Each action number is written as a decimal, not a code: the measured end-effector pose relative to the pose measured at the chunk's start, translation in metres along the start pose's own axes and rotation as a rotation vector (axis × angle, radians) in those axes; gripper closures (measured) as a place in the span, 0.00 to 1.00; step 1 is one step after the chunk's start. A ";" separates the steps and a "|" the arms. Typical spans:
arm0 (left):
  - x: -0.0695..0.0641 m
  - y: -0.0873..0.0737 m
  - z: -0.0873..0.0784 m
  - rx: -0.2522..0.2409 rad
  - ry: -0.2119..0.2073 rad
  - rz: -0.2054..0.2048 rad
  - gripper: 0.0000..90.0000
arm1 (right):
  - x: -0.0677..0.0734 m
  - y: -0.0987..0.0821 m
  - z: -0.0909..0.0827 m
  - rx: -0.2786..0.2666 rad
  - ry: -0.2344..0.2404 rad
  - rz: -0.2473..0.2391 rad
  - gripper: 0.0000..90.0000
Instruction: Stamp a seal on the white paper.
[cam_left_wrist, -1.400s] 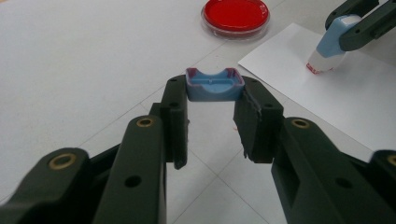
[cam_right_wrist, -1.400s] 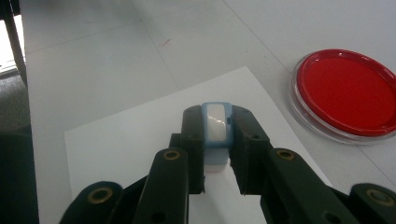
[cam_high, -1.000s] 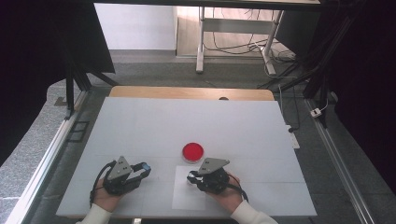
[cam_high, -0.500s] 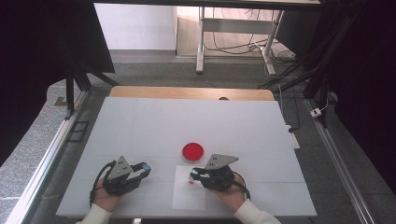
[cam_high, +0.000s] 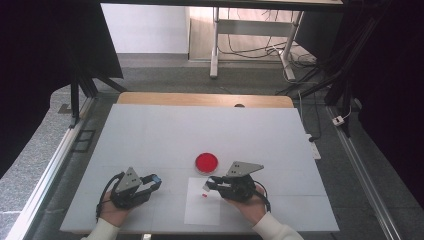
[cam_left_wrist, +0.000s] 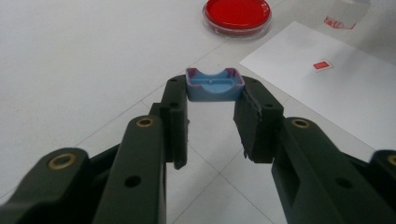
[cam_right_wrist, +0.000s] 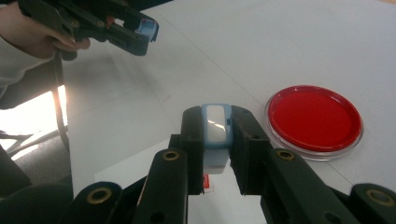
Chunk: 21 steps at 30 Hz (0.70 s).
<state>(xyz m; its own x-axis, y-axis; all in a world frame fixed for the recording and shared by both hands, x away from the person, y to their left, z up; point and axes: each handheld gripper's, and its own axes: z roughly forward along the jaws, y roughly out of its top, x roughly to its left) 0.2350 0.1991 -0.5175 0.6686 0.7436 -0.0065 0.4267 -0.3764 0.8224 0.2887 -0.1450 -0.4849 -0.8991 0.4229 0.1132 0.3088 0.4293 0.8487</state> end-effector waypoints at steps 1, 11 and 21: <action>0.000 0.000 0.000 0.000 0.000 0.000 0.72 | -0.001 0.000 -0.001 -0.003 0.002 0.006 0.84; -0.002 0.001 0.002 0.003 -0.007 0.005 0.72 | -0.006 0.006 -0.011 -0.065 0.016 0.049 0.84; -0.006 0.003 0.004 0.001 -0.012 0.010 0.72 | -0.010 0.012 -0.026 -0.170 0.001 0.117 0.84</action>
<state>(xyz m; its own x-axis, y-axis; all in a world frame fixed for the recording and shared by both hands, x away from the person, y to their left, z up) 0.2350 0.1917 -0.5174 0.6800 0.7332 -0.0053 0.4209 -0.3845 0.8216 0.2937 -0.1653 -0.4623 -0.8605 0.4612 0.2162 0.3541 0.2366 0.9048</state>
